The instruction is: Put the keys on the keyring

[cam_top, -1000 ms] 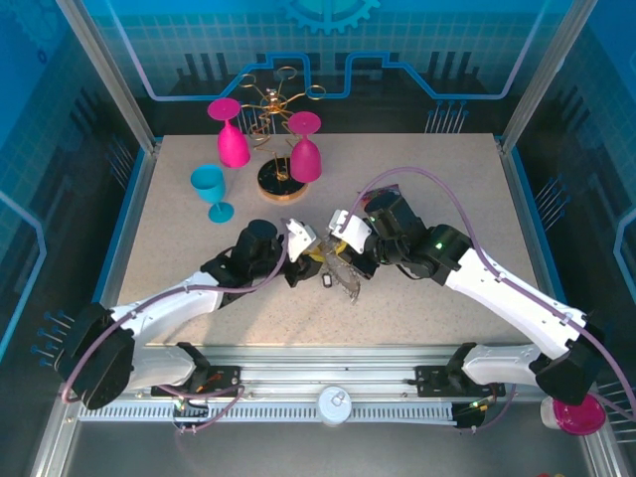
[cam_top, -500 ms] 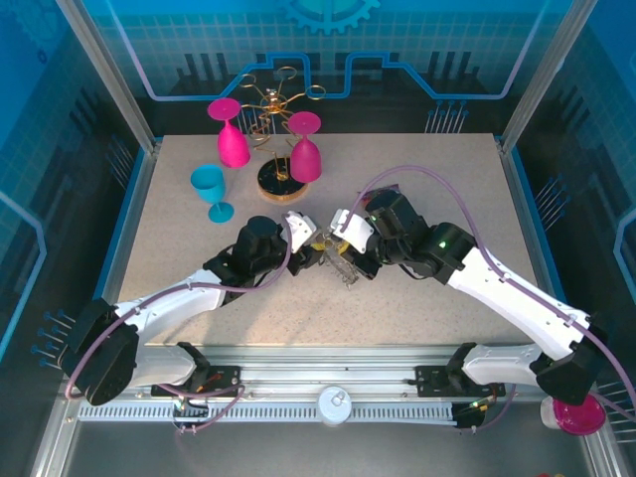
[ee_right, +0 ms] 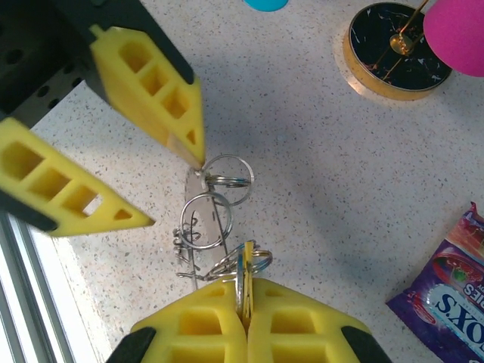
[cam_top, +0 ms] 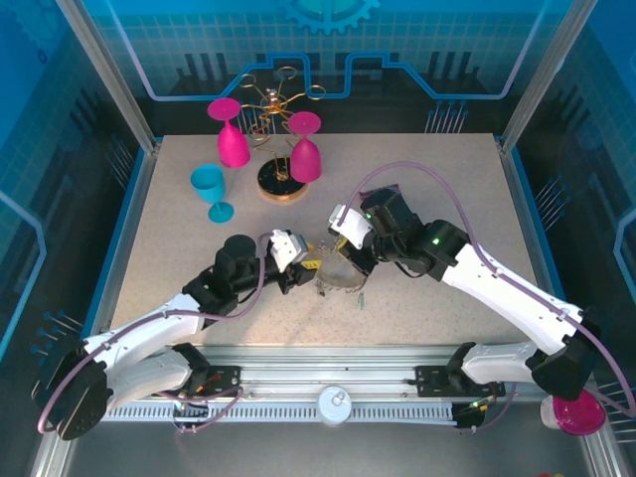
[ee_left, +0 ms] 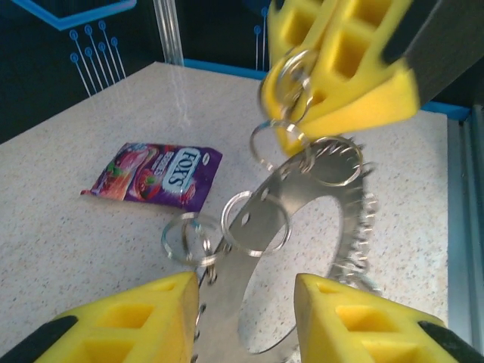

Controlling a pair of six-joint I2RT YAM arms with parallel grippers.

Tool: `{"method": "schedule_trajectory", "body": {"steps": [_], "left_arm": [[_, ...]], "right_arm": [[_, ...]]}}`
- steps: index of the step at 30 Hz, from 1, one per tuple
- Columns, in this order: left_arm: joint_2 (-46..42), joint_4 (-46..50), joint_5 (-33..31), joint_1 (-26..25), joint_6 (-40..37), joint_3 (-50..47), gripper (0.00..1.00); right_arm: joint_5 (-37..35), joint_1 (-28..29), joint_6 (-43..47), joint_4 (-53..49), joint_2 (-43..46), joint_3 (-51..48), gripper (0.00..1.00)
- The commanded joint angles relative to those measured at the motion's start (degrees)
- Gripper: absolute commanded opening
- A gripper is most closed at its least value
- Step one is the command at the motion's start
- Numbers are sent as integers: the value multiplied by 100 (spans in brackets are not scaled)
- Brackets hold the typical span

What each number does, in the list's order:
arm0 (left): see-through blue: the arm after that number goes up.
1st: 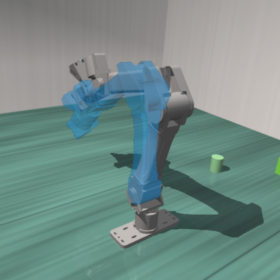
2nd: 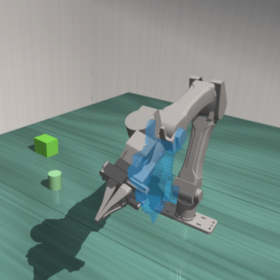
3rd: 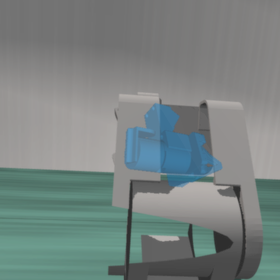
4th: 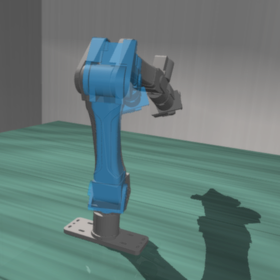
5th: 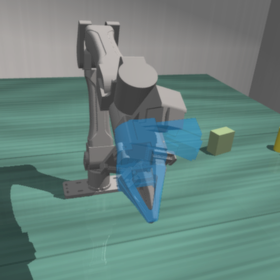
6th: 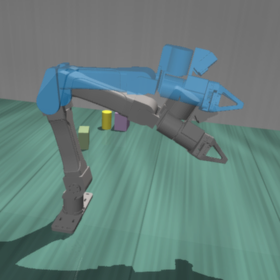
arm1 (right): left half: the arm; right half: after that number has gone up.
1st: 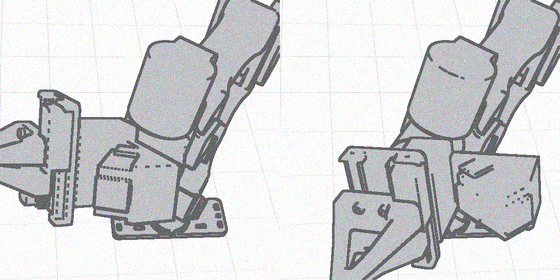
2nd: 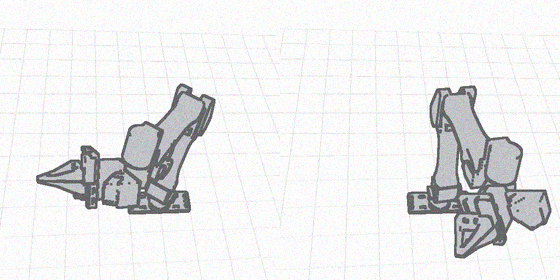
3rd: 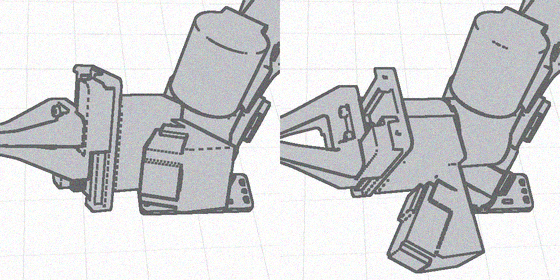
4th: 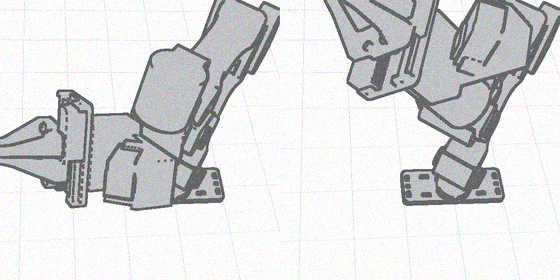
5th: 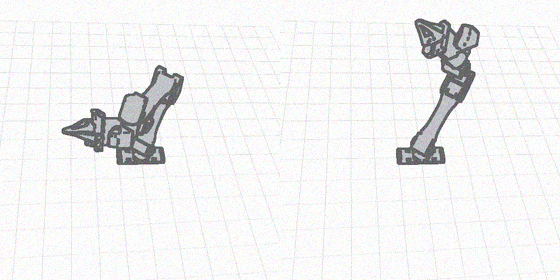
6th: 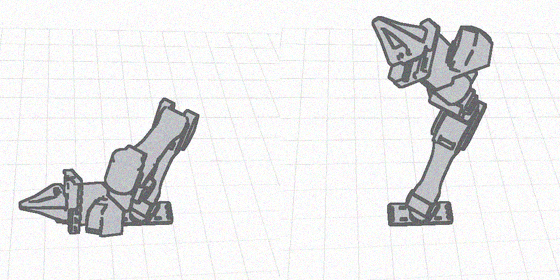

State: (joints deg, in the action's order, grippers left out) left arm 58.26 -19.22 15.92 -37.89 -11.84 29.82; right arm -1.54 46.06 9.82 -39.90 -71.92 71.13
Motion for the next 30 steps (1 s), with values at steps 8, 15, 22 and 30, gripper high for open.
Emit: {"method": "schedule_trajectory", "body": {"steps": [8, 15, 22, 30], "left_arm": [[193, -938, -735, -559, 293, 190, 38], [352, -1007, -1319, -662, 121, 296, 40], [440, -1102, -1351, -665, 130, 348, 42], [572, -1162, -1207, -664, 129, 428, 44]], "right_arm": [[30, -29, -385, 266, -108, 219, 0], [85, -27, -444, 303, -102, 217, 0], [113, -10, -471, 334, -98, 223, 0], [99, 16, -497, 351, -120, 243, 0]]}}
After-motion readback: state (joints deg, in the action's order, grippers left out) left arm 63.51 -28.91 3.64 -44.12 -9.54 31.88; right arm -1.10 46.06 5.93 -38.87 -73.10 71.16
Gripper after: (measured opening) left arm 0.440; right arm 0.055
